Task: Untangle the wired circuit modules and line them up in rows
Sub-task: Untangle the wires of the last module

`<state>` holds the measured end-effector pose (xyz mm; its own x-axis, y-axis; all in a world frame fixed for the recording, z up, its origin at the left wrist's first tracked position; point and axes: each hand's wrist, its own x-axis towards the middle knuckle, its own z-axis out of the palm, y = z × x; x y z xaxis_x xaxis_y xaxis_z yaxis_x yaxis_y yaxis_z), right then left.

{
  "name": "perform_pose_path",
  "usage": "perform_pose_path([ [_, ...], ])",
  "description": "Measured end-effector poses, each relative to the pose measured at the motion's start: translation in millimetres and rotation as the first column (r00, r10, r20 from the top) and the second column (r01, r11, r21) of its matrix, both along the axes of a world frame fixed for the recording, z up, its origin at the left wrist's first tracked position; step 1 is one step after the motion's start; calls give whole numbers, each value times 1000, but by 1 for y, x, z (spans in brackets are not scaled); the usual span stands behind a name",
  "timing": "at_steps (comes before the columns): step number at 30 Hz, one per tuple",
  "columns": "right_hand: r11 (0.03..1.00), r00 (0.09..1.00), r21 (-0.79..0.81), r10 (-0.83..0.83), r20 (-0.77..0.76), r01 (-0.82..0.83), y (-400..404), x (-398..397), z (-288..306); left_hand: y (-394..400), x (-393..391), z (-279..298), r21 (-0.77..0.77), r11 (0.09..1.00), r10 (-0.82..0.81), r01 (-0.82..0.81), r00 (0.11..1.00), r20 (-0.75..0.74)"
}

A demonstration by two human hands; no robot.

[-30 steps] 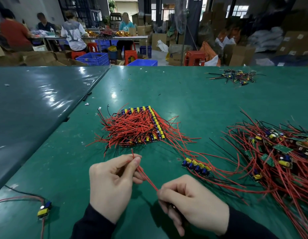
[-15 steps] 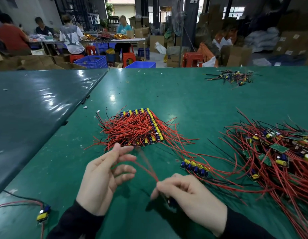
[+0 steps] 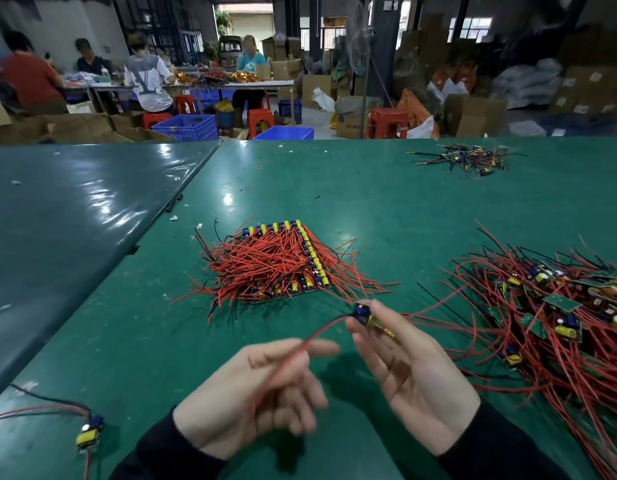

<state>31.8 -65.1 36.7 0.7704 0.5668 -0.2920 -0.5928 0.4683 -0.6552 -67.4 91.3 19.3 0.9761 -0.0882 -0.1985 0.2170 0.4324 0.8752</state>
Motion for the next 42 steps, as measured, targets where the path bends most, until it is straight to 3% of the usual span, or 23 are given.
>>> perform_pose_path([
  [2,1000,999,-4,13,42,-13,0,-2,-1,3,2,0,-126,961,240,-245,969,-52],
  [4,1000,996,-31,7,94,-4,0,-5,-3,4,3,0,-205,905,357,-373,927,-113],
  [9,999,985,-45,-7,170,15,3,-15,-9,-17,4,0,80,939,336,-333,942,-17],
  [14,989,947,-148,74,313,-28,6,-22,-17,-26,9,-6,165,794,554,-585,808,199],
  [21,964,829,-237,230,509,-122,-1,-16,-17,-12,9,0,-37,664,744,-747,656,127],
  [23,892,643,-411,427,636,-187,-9,-8,-11,-6,8,2,-26,629,772,-777,620,141],
  [24,822,536,-518,555,637,-236,-12,-5,-7,-3,7,3,-18,619,777,-785,610,154],
  [25,765,493,-585,632,598,-271,-15,0,-4,-1,6,5,-8,620,775,-785,610,164],
  [27,748,554,-582,645,526,-318,-18,14,-2,-1,5,7,23,644,748,-764,636,192],
  [30,752,699,-368,652,293,-547,-13,18,1,-8,4,7,101,676,689,-730,675,264],
  [32,682,642,-306,730,234,-664,-11,12,0,-15,4,5,171,673,653,-720,686,320],
  [36,602,501,-377,797,337,-704,-10,3,-4,-18,4,3,235,627,647,-743,664,375],
  [39,631,480,-435,774,414,-642,-9,0,-8,-18,5,3,232,594,664,-770,633,398],
  [42,690,463,-541,724,511,-481,-5,-5,-17,-21,6,1,254,543,672,-800,596,440],
])
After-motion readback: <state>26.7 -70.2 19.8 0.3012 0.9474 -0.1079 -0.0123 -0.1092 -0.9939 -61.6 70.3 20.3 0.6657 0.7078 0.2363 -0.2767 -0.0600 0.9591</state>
